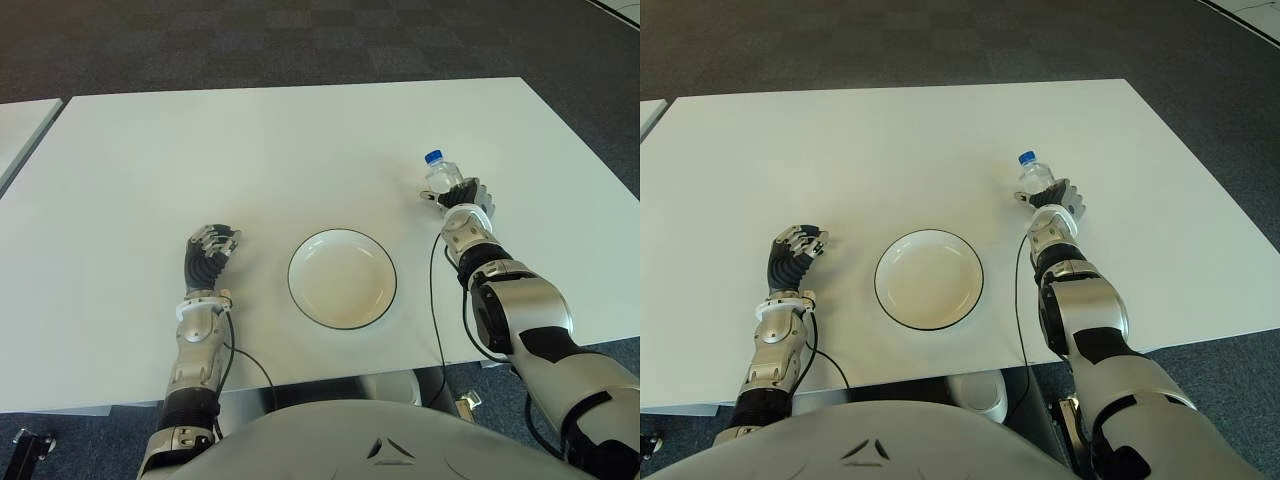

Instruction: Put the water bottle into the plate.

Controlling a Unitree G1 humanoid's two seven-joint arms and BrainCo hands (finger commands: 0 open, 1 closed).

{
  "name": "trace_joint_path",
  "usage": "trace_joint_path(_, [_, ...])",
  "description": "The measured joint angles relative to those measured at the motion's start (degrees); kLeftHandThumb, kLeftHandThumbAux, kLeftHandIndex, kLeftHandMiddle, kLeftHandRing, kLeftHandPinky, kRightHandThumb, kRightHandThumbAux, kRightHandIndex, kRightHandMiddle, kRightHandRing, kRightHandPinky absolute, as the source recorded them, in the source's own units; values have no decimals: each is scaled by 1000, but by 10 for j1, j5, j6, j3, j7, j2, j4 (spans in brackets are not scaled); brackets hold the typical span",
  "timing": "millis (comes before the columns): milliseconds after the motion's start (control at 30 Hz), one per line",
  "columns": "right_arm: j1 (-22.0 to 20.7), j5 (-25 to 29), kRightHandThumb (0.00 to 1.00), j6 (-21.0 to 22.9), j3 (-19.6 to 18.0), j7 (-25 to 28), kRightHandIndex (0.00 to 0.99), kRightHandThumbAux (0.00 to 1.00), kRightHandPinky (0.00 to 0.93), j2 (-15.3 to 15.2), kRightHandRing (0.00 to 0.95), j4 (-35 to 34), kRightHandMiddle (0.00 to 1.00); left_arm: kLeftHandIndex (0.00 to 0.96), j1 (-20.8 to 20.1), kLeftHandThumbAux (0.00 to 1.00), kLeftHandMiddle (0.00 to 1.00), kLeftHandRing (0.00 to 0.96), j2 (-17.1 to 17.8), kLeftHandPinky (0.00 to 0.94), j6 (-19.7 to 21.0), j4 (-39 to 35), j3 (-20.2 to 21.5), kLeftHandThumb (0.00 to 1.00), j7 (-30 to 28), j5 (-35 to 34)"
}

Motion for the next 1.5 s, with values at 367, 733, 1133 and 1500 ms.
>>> trace_joint_path(367, [-10, 221, 701, -53, -202, 137, 438, 722, 838, 0, 805, -22, 793, 420, -1, 676, 474, 514, 0, 497, -7, 1, -1, 833, 0, 0])
trace_joint_path(733, [-18, 467, 708, 13, -396, 308, 439, 719, 875, 22, 849, -15, 836, 419, -2, 676, 476, 518, 0, 500, -4, 2, 0, 833, 0, 0])
trace_joint_path(1133, [-14, 533, 714, 47, -427, 382, 440, 717, 896, 40, 886, -10, 875, 428, -7, 674, 470, 499, 0, 482, 1, 4, 2, 834, 0, -1])
trace_joint_path(1500, [-5, 551, 717, 71, -396, 491, 439, 718, 900, 64, 897, -102, 891, 425, -11, 675, 472, 505, 0, 489, 6, 3, 7, 834, 0, 0])
